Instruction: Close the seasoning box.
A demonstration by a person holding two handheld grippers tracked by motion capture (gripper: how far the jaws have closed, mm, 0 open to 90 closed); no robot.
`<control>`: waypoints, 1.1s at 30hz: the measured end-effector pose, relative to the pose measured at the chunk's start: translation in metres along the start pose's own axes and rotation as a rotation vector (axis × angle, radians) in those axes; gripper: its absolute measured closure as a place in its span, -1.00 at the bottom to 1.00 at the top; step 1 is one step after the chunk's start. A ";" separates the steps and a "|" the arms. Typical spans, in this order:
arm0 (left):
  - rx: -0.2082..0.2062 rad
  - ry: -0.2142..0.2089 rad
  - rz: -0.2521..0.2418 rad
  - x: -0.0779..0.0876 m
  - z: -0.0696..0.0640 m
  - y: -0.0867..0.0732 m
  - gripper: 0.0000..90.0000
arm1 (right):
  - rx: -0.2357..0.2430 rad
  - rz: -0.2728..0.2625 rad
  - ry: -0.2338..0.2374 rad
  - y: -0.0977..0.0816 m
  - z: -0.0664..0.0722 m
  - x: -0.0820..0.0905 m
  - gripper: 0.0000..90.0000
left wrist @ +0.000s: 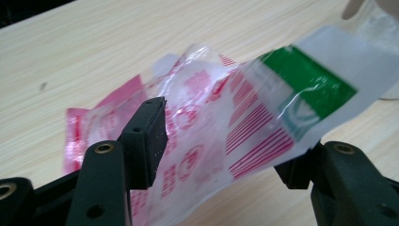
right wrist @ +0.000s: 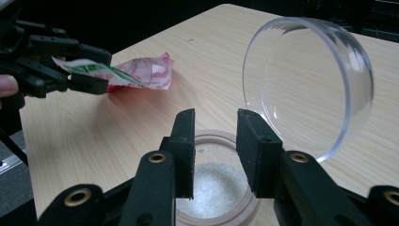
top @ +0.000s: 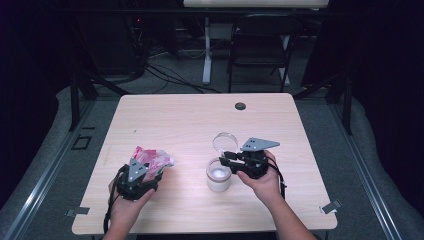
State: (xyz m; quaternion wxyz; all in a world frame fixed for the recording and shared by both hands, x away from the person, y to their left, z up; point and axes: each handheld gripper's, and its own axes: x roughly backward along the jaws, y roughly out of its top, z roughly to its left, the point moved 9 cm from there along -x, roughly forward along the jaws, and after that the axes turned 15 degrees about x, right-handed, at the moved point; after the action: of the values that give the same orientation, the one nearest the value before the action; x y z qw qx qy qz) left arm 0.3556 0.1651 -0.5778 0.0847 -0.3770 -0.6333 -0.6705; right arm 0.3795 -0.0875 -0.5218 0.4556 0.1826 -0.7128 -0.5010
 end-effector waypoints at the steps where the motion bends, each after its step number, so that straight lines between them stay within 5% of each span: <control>1: -0.014 -0.002 0.008 -0.002 -0.003 -0.001 -0.04 | 0.000 0.000 0.002 0.000 0.000 0.000 0.51; 14: -0.048 -0.040 0.041 -0.018 -0.023 -0.005 -0.04 | 0.005 0.013 0.000 -0.002 -0.001 0.000 0.59; 24: -0.037 -0.099 0.021 -0.018 -0.038 0.005 -0.02 | 0.006 0.006 0.006 0.000 0.000 0.002 0.64; 33: -0.055 -0.105 0.009 -0.020 -0.044 0.015 0.00 | -0.003 -0.016 -0.006 0.001 -0.003 0.008 0.66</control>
State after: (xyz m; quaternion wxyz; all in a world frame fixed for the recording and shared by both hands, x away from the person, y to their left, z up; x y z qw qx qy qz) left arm 0.3603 0.1147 -0.5746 0.0439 -0.4169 -0.6164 -0.6666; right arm 0.3780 -0.0941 -0.5167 0.4497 0.1859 -0.7120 -0.5062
